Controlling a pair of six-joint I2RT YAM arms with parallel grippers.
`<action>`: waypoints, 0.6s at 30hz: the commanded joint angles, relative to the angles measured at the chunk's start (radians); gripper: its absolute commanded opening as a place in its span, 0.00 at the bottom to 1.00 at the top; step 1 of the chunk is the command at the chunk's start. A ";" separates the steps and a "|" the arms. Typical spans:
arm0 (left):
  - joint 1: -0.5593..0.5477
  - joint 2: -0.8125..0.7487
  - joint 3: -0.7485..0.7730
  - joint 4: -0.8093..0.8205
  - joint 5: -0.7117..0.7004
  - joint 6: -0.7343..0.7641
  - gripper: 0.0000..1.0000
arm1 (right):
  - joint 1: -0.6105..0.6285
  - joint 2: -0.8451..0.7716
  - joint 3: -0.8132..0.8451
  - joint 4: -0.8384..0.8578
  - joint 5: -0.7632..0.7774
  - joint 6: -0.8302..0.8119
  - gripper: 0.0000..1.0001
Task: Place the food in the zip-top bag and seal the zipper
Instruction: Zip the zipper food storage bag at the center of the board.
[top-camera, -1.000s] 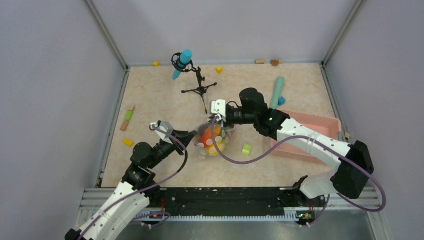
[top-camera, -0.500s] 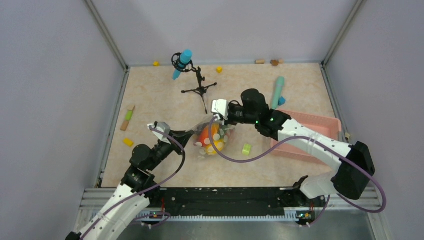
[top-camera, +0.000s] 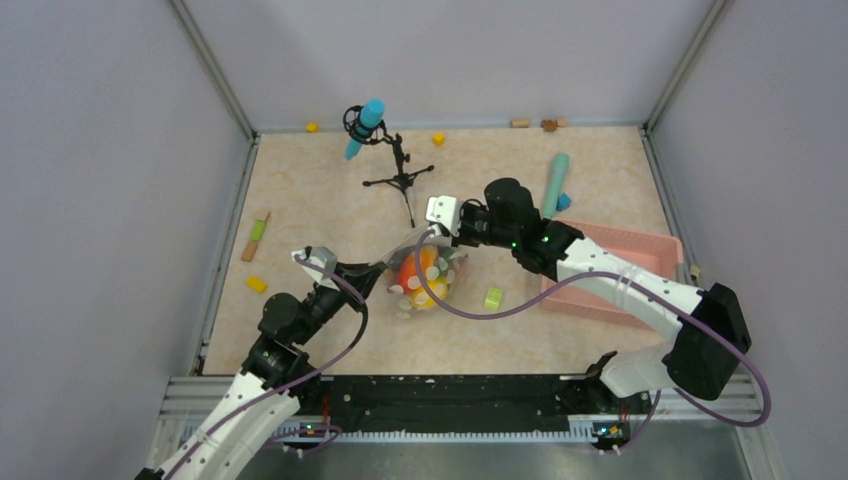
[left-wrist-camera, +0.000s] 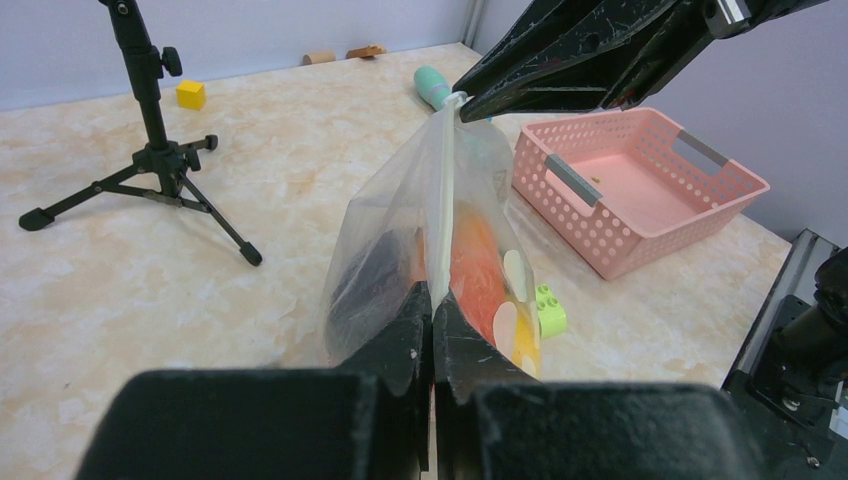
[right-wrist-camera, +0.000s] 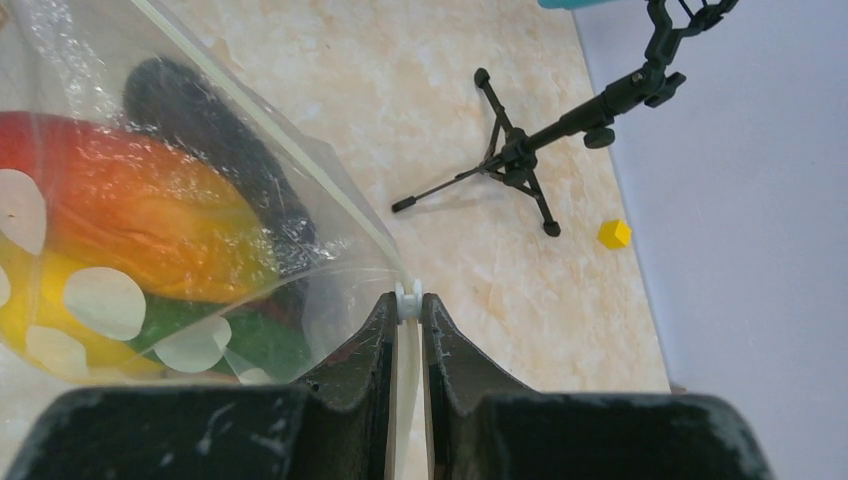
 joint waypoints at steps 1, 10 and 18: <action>0.000 -0.033 -0.009 0.056 -0.031 -0.014 0.00 | -0.045 -0.039 -0.002 0.012 0.135 -0.029 0.00; -0.001 -0.050 -0.009 0.046 -0.065 -0.014 0.00 | -0.056 -0.039 -0.009 0.013 0.185 -0.041 0.00; 0.000 -0.049 -0.012 0.043 -0.111 -0.024 0.00 | -0.069 -0.042 -0.016 0.012 0.223 -0.053 0.00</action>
